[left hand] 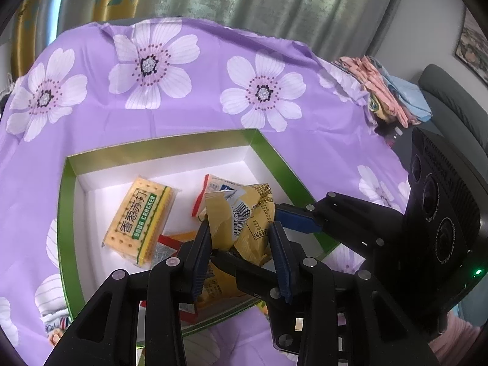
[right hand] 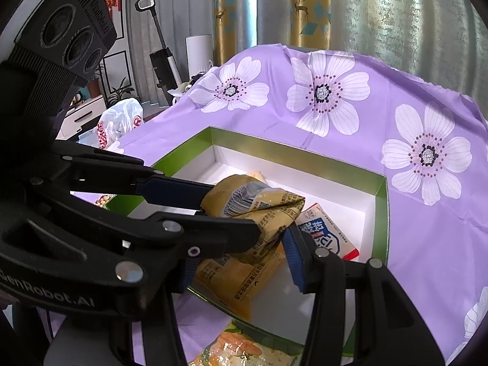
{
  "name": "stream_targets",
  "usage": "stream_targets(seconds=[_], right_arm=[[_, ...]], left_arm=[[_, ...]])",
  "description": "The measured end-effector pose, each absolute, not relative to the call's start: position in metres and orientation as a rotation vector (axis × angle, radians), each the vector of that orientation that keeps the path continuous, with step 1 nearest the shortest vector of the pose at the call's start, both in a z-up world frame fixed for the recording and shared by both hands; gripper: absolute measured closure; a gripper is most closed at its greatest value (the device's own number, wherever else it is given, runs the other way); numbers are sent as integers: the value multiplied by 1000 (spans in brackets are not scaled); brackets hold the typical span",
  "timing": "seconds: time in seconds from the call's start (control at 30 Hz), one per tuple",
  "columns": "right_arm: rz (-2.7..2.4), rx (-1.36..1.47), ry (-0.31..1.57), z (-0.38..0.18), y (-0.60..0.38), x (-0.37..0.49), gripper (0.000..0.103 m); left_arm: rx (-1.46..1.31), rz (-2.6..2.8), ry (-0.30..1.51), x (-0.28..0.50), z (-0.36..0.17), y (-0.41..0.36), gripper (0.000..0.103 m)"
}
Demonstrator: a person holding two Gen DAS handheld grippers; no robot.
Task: Organize snacks
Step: 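Carry the gold bag over the green box with the left gripper, then lower the gold bag into the box and open the left gripper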
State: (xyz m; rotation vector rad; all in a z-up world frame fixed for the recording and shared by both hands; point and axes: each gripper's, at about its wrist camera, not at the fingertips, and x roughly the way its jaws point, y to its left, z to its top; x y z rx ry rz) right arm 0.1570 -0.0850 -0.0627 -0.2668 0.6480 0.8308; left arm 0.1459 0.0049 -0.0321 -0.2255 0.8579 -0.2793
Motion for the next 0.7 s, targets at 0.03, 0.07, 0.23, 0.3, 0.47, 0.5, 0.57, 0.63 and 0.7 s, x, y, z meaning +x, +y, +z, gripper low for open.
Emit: stream_targets(seconds=[0.03,0.07,0.23,0.3,0.47,0.5,0.57,0.63,0.7], right_arm=[[831,-268,654,-64,-85,158,53],[831,-268,658,-65,-84,159,53],[833,-264,682,-70,-83,162,53],[834,-265,692,-72,-82,163,53],[832,-266,712,-76,-81,166,53],[830,-268,715,-77,-81,166,53],[828,-270,722,-78,-80,167,53],[826,-270,734,-80,-79,169,53],[824,-274,744,-82,-79,170,53]], left_arm=[[-231,-279,864,147,-34,6,65],[-232,-278,868,148,-35,6,65],[-232,-273,885,152,-41,6,65],[-234,-272,890,152,-43,7,65],[-234,-271,905,155,-48,7,65],[-235,-272,907,156,-49,7,65],[-238,-271,911,157,-51,7,65],[-238,-271,916,158,-53,6,65],[-240,-270,922,159,-54,6,65]])
